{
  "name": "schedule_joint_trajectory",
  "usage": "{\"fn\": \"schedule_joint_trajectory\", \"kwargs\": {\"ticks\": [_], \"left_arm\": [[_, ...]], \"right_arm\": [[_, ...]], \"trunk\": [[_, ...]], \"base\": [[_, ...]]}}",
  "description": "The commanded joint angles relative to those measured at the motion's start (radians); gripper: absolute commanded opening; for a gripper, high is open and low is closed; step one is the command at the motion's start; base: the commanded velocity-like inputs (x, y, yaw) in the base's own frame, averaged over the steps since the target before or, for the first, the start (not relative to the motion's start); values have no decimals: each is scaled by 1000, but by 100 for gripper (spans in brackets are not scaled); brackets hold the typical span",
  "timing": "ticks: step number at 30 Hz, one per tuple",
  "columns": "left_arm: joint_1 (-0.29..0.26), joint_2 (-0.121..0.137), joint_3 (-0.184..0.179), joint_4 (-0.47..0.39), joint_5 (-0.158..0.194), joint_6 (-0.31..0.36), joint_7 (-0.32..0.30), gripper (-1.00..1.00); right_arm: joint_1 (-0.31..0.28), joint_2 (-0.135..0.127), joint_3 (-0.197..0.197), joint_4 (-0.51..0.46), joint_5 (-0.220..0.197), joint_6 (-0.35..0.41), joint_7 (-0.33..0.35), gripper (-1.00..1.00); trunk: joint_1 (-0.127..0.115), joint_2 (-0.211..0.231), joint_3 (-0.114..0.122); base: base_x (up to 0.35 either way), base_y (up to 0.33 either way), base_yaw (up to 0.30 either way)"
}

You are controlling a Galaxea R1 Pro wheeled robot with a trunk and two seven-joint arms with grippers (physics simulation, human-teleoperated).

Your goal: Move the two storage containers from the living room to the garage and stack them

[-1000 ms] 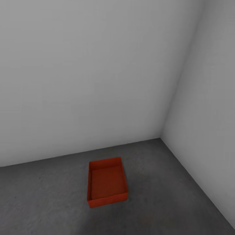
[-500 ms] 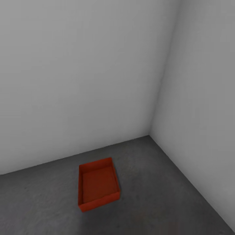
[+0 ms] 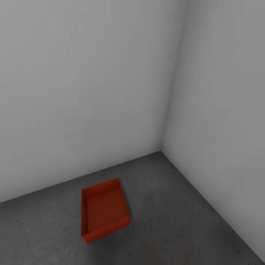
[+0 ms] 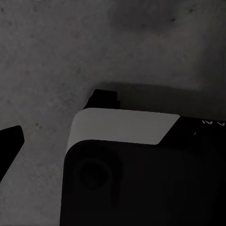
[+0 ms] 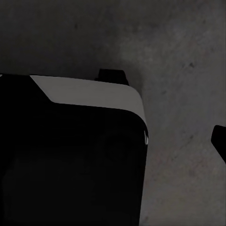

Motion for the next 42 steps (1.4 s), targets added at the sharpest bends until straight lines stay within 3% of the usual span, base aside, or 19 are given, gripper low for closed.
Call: {"fn": "schedule_joint_trajectory", "kwargs": {"ticks": [1,8,24,42], "left_arm": [[0,0,-3,0,9,3,3,100],[0,0,-3,0,9,4,3,100],[0,0,-3,0,9,4,3,100],[0,1,-3,0,9,4,3,100]], "right_arm": [[-1,1,8,3,-10,-6,0,100],[-1,1,9,3,-10,-6,0,100],[-1,0,9,3,-10,-7,0,100],[-1,-1,9,3,-10,-7,0,100]], "trunk": [[0,0,-1],[0,0,-1],[0,0,-1],[0,0,-1]], "base": [[0,0,-9],[-54,0,-2],[-311,0,0],[-22,0,0]]}}
